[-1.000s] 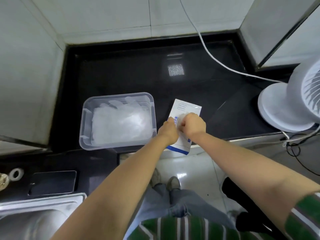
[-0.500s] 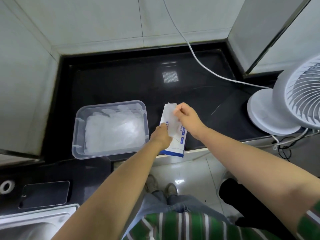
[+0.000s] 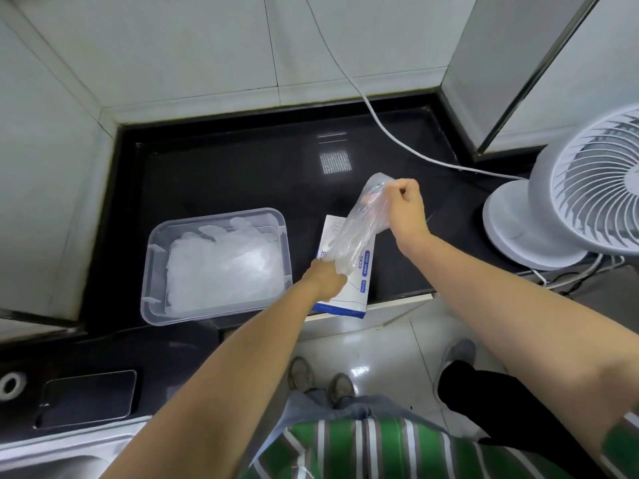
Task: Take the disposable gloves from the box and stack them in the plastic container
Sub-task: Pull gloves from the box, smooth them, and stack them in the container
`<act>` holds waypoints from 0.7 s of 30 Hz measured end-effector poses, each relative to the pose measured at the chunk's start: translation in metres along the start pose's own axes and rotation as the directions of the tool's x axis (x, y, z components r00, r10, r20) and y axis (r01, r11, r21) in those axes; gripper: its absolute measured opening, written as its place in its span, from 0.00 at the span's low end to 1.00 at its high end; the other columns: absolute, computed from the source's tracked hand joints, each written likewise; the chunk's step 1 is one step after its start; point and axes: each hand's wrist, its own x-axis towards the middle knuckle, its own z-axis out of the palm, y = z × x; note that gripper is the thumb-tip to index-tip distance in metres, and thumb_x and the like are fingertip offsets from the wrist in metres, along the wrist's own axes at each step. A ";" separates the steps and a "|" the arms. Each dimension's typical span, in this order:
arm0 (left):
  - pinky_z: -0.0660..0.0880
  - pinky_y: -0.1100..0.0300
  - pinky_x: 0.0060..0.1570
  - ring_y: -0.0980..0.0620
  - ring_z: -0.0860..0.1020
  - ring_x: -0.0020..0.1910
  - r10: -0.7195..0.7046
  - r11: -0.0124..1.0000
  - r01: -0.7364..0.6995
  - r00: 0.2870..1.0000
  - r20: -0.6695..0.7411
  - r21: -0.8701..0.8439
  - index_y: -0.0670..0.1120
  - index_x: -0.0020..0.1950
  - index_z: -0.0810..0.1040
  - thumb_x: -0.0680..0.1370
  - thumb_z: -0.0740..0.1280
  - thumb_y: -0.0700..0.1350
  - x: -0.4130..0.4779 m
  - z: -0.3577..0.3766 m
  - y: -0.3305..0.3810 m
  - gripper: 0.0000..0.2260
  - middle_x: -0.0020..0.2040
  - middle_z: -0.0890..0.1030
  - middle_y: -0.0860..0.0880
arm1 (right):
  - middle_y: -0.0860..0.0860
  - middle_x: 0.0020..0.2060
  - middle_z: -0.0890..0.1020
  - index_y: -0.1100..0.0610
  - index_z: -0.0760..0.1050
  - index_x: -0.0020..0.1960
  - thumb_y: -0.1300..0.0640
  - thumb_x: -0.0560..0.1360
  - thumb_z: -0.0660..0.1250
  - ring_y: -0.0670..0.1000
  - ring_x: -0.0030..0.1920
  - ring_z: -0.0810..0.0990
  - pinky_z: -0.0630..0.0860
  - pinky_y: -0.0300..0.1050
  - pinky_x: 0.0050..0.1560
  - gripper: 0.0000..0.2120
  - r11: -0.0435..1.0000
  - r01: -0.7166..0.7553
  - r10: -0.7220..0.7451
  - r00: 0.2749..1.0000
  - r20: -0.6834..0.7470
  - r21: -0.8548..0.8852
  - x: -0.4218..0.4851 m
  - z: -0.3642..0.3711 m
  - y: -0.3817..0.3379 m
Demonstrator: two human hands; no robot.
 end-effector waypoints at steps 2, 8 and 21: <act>0.76 0.49 0.58 0.40 0.76 0.56 -0.052 0.973 0.033 0.996 -0.078 -0.230 0.37 0.70 0.70 0.83 0.56 0.44 -0.001 -0.007 0.009 0.18 0.65 0.74 0.37 | 0.49 0.47 0.75 0.56 0.68 0.50 0.62 0.77 0.60 0.47 0.45 0.75 0.74 0.39 0.42 0.03 0.991 -0.116 0.122 0.988 0.099 -0.069 -0.001 -0.003 0.007; 0.76 0.46 0.59 0.39 0.82 0.54 -0.096 0.441 0.099 0.993 0.062 -0.892 0.44 0.62 0.79 0.72 0.52 0.75 -0.013 -0.031 0.031 0.39 0.53 0.84 0.40 | 0.58 0.46 0.80 0.61 0.73 0.49 0.67 0.75 0.65 0.56 0.47 0.82 0.80 0.47 0.45 0.04 0.978 -0.182 0.205 0.933 0.295 -0.105 -0.019 -0.002 0.023; 0.68 0.67 0.36 0.56 0.71 0.36 0.117 0.880 -0.326 0.854 -0.506 -0.346 0.41 0.46 0.77 0.82 0.59 0.44 -0.031 -0.069 0.011 0.11 0.37 0.74 0.48 | 0.61 0.54 0.77 0.59 0.74 0.61 0.40 0.73 0.70 0.64 0.51 0.73 0.70 0.53 0.56 0.27 0.947 -0.318 0.242 0.629 0.739 -0.040 -0.028 0.013 -0.002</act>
